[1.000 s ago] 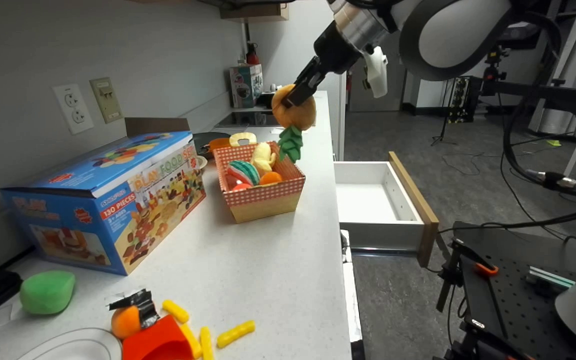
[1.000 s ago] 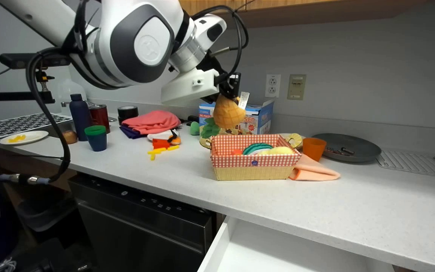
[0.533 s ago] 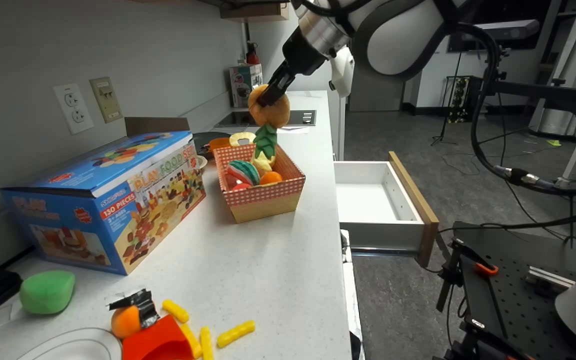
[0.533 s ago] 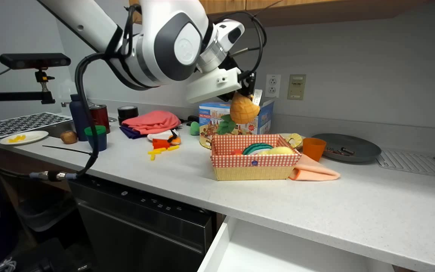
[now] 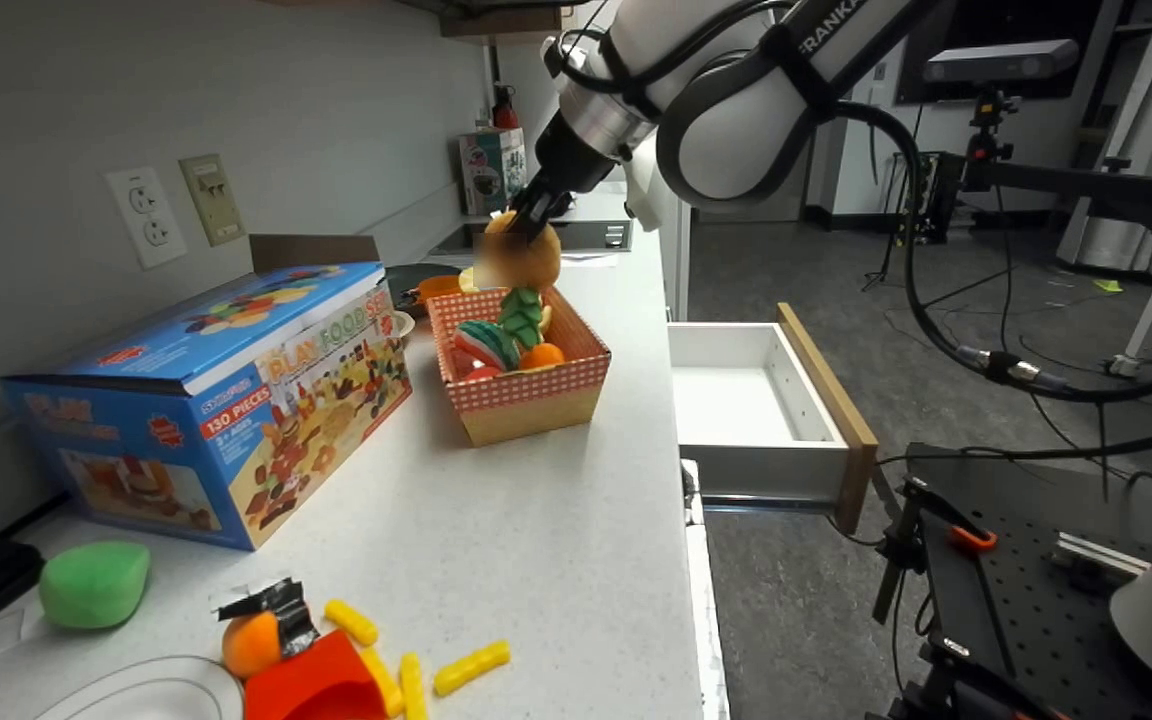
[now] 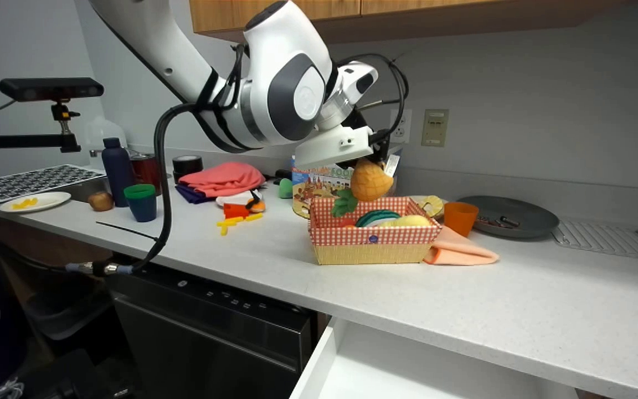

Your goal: Open the drawer, remove the toys inside then close the drawer

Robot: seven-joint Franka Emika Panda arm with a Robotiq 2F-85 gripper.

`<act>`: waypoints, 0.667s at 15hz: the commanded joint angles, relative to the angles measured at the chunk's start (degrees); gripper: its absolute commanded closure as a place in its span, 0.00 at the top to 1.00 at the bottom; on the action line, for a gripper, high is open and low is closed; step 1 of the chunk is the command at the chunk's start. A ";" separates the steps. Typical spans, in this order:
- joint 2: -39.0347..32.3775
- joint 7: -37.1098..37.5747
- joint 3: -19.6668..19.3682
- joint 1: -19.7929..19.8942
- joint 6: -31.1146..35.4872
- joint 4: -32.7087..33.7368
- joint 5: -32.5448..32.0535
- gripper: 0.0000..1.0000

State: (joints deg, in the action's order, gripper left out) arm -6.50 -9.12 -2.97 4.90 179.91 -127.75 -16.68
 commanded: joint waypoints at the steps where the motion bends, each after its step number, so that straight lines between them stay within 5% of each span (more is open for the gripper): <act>1: -0.66 1.21 0.19 -1.30 -1.76 1.78 -0.25 0.61; 6: 4.34 1.91 -1.74 -2.05 -1.75 -0.17 -2.95 0.98; 10: 10.66 4.84 -5.66 -0.22 -6.01 -2.30 -15.82 1.00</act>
State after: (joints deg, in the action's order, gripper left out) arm -1.56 -7.52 -6.13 3.81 178.24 -127.60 -23.94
